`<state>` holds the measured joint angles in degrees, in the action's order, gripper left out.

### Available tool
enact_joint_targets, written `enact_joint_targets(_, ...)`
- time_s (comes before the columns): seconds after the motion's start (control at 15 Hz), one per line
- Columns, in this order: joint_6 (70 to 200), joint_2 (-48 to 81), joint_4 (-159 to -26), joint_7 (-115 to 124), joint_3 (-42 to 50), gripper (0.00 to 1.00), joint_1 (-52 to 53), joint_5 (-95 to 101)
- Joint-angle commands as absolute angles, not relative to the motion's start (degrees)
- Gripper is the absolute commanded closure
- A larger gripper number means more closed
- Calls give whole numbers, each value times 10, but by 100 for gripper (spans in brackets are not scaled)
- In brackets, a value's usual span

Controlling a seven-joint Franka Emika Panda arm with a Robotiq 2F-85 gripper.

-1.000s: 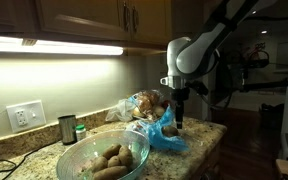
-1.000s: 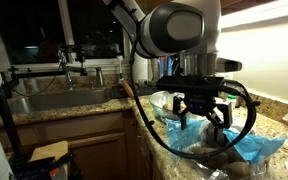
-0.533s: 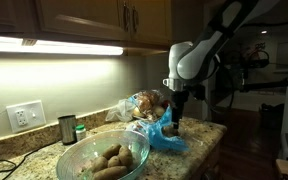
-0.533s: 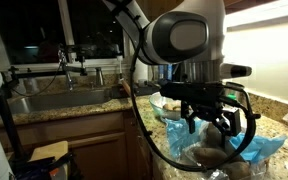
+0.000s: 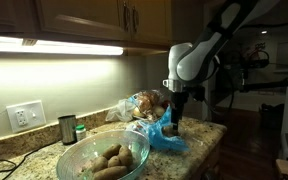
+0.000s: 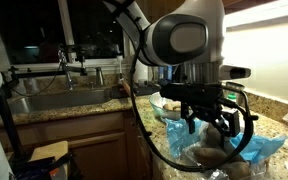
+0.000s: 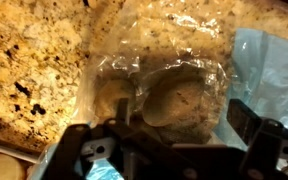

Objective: Remove the potatoes from the plastic bag and place them in the glass bowl on the left

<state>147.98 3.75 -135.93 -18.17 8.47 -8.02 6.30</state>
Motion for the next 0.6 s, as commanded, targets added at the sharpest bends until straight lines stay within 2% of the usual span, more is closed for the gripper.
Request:
enact_joint_targets(0.0, 1498, 44, -1361, -140, 81, 0, -81, 55)
enact_joint_targets(0.53, 1522, 79, -1341, -62, 83, 0, -84, 44)
